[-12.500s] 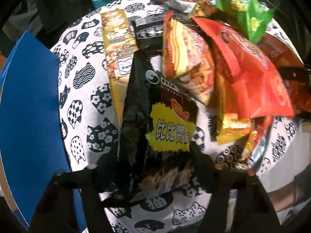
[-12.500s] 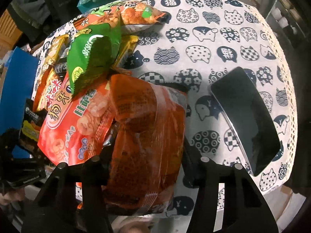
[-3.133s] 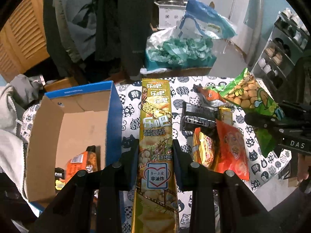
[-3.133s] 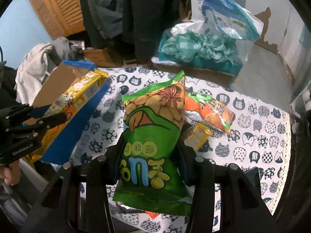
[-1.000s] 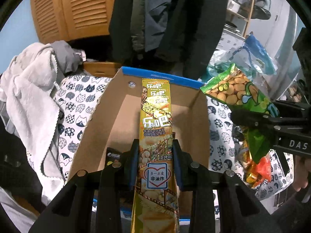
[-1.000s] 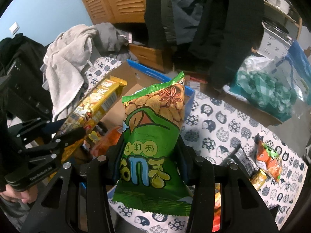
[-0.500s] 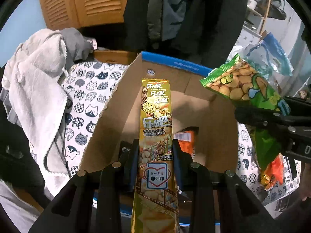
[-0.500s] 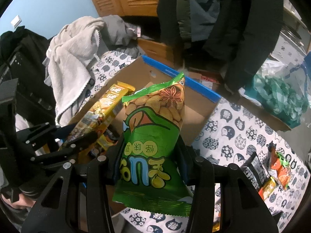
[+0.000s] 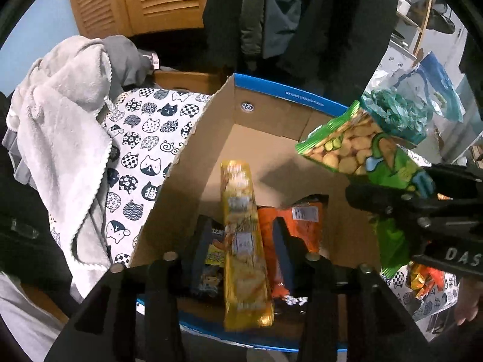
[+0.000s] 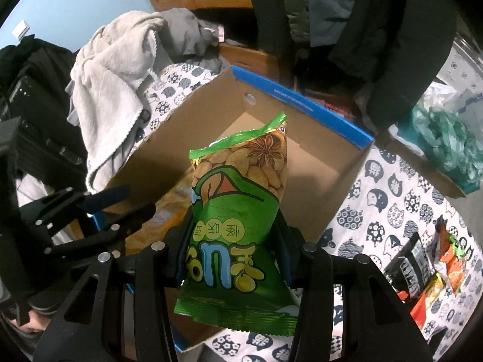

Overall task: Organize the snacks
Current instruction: 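Release the yellow packet with the left tool while the right tool drops the green bag into the box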

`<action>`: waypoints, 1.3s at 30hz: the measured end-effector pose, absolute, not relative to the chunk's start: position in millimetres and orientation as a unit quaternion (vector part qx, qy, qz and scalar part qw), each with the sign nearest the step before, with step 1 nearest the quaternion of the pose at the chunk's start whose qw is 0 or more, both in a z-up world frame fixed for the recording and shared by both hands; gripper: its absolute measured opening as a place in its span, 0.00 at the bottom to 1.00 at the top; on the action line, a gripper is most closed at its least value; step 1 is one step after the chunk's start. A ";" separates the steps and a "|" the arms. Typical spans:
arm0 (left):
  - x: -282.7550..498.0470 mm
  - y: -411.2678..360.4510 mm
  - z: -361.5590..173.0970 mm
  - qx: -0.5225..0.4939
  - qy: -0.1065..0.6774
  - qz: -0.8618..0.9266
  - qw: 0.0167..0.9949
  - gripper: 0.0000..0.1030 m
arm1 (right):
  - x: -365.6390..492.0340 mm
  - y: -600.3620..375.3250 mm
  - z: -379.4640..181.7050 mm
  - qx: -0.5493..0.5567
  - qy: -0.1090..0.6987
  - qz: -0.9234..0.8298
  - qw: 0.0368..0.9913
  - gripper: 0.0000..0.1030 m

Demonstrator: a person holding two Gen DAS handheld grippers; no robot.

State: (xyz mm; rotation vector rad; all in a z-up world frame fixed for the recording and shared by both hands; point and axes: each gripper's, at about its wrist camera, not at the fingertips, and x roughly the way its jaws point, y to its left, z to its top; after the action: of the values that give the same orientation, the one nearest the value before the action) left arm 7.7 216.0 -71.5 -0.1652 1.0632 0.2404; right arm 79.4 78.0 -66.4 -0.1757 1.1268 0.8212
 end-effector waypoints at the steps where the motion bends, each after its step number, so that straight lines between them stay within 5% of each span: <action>1: 7.7 217.2 -71.1 -0.080 0.504 0.114 0.852 0.45 | 79.2 79.3 -67.5 -0.081 0.519 0.379 0.762 0.45; 11: 6.3 212.5 -66.1 -0.076 0.504 0.106 0.854 0.48 | 80.3 80.5 -70.0 -0.070 0.524 0.387 0.755 0.51; 13: 6.7 209.5 -64.0 -0.076 0.503 0.102 0.855 0.49 | 80.4 78.8 -67.5 -0.066 0.520 0.385 0.760 0.66; 15: 7.3 207.4 -62.1 -0.077 0.502 0.099 0.856 0.51 | 80.5 74.2 -63.4 -0.062 0.512 0.382 0.767 0.71; 27: 12.9 175.8 -58.4 -0.053 0.506 0.067 0.858 0.54 | 84.3 19.3 -51.4 -0.047 0.506 0.334 0.794 0.76; 39: 21.8 134.3 -54.7 -0.038 0.509 0.033 0.860 0.67 | 77.4 -41.0 -45.0 -0.037 0.503 0.303 0.809 0.77</action>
State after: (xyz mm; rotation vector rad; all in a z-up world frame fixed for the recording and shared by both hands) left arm 21.8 134.3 -54.7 -0.0788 1.0678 0.0688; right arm 77.4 -41.0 -45.0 -0.0782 1.0751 0.6473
